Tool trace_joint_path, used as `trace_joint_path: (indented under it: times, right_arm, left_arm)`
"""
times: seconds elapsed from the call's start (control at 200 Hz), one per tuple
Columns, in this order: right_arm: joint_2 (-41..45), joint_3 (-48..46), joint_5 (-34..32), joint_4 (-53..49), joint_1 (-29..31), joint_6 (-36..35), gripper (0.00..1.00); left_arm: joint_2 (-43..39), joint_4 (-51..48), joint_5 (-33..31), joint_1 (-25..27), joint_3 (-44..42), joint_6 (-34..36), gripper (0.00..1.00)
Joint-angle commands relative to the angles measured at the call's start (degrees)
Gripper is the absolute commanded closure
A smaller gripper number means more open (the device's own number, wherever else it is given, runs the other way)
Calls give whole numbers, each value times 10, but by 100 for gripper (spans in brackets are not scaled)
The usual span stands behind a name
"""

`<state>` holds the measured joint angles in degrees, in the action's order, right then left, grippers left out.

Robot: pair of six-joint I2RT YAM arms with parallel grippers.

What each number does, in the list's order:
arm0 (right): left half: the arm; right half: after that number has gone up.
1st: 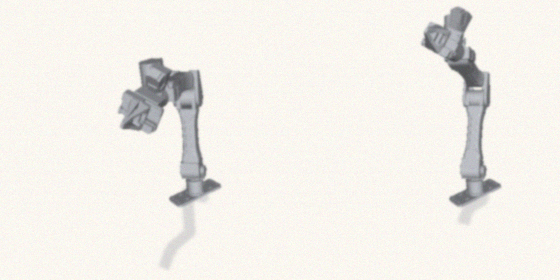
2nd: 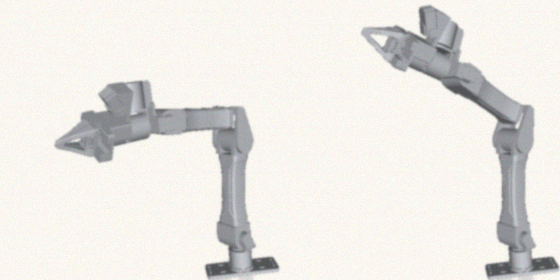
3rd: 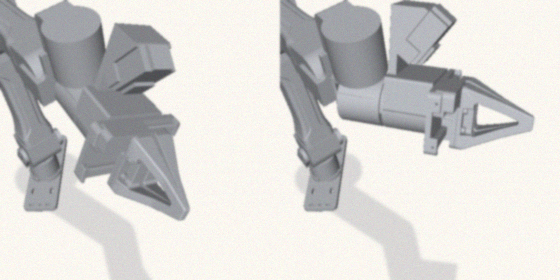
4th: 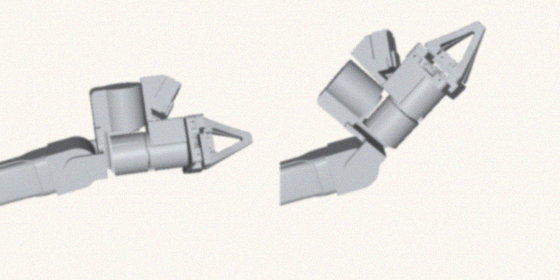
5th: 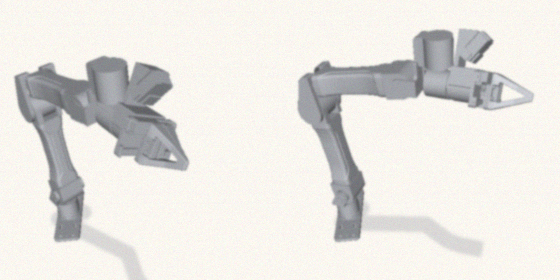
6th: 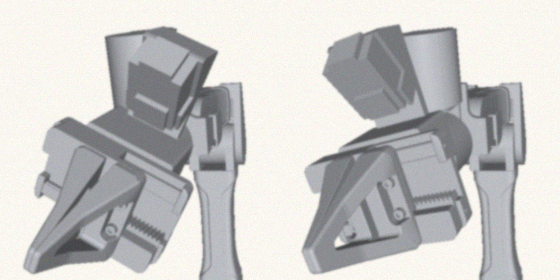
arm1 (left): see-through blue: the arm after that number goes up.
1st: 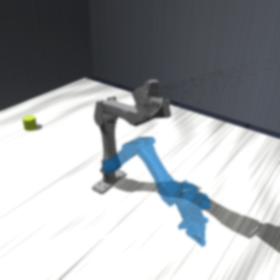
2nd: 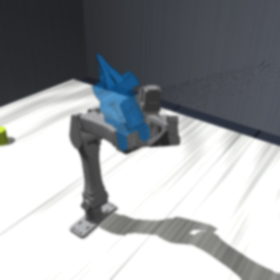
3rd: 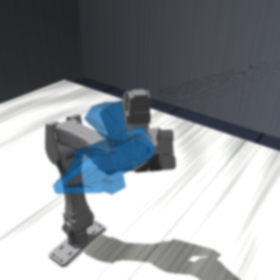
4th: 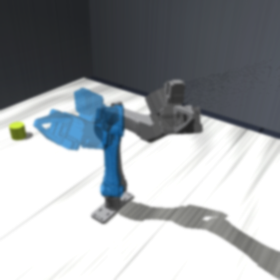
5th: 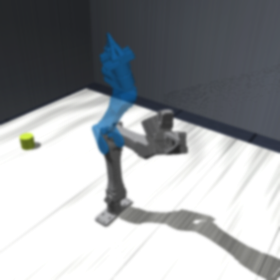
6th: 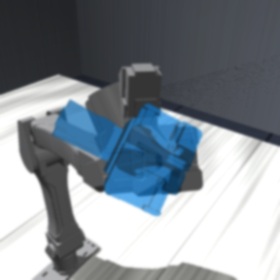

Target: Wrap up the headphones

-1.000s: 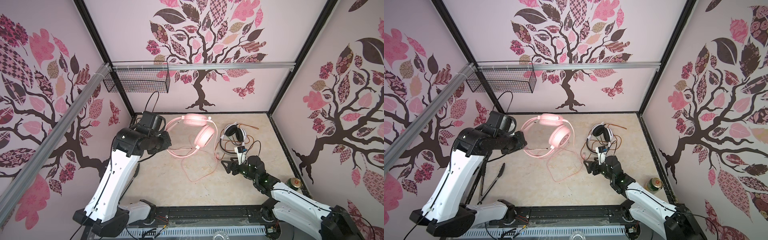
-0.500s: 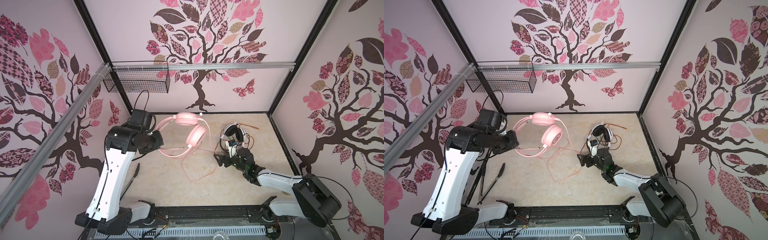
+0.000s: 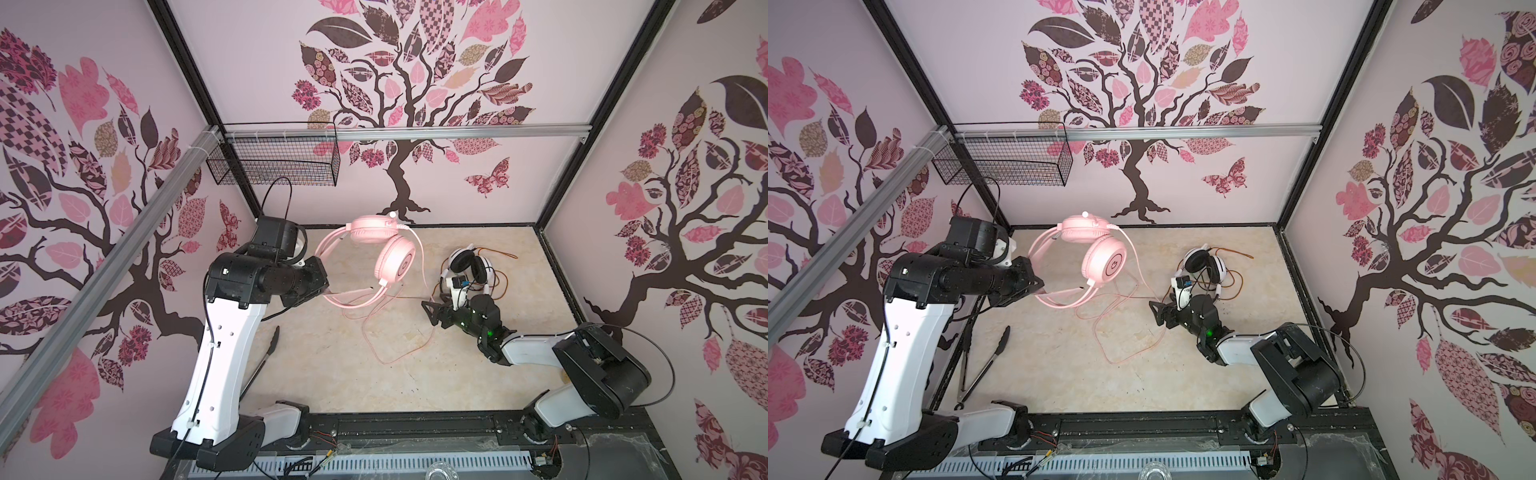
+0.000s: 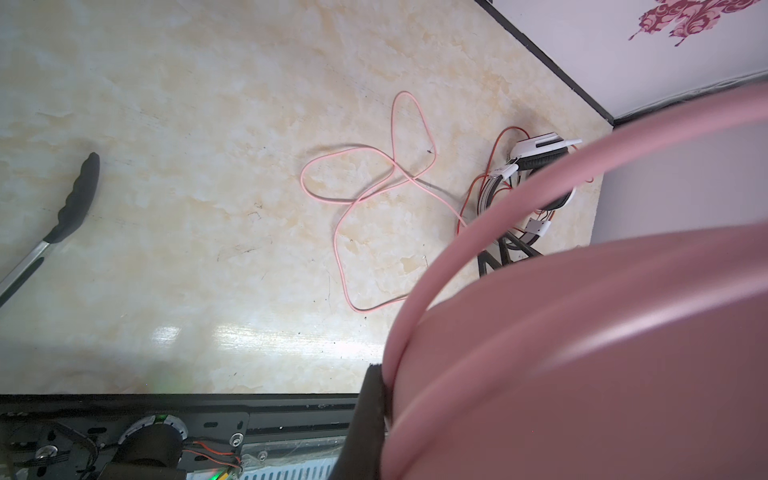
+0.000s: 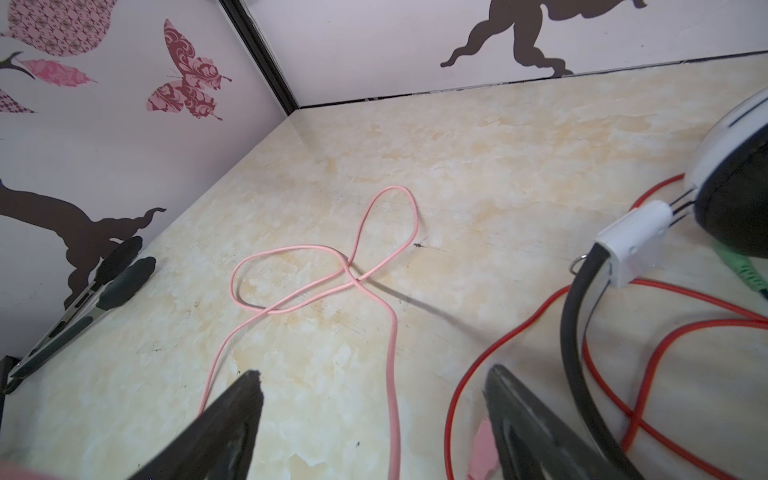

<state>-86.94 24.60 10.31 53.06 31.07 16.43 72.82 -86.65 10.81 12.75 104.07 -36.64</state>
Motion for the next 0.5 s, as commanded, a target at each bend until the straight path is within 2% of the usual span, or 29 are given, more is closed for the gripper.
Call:
trace_joint_path:
  times: [0.0, 0.06, 0.18, 0.28, 0.335, 0.39, 0.495]
  right_arm:
    - [-9, -5, 16, 68, 2, 1, 23]
    - [-4, -7, 29, 72, 2, -3, 30]
    - [20, -15, 42, 73, 1, -20, 52]
    - [50, -17, 53, 55, 2, -37, 75]
    - [76, -15, 60, 23, 3, -43, 89]
    - [110, -13, 62, -20, 4, -47, 100]
    - [204, 1, 51, -170, 9, -53, 100]
  left_arm:
    - [-21, 52, 29, -2, 19, -19, 100]
    - [-21, 55, 30, -3, 13, -21, 100]
    - [-21, 65, 39, -3, -11, -24, 100]
    - [-23, 77, 46, -3, -41, -21, 100]
    - [-23, 82, 43, -3, -58, -19, 100]
    - [-21, 87, 36, -3, -77, -14, 100]
    - [-10, 96, 6, -3, -108, 1, 100]
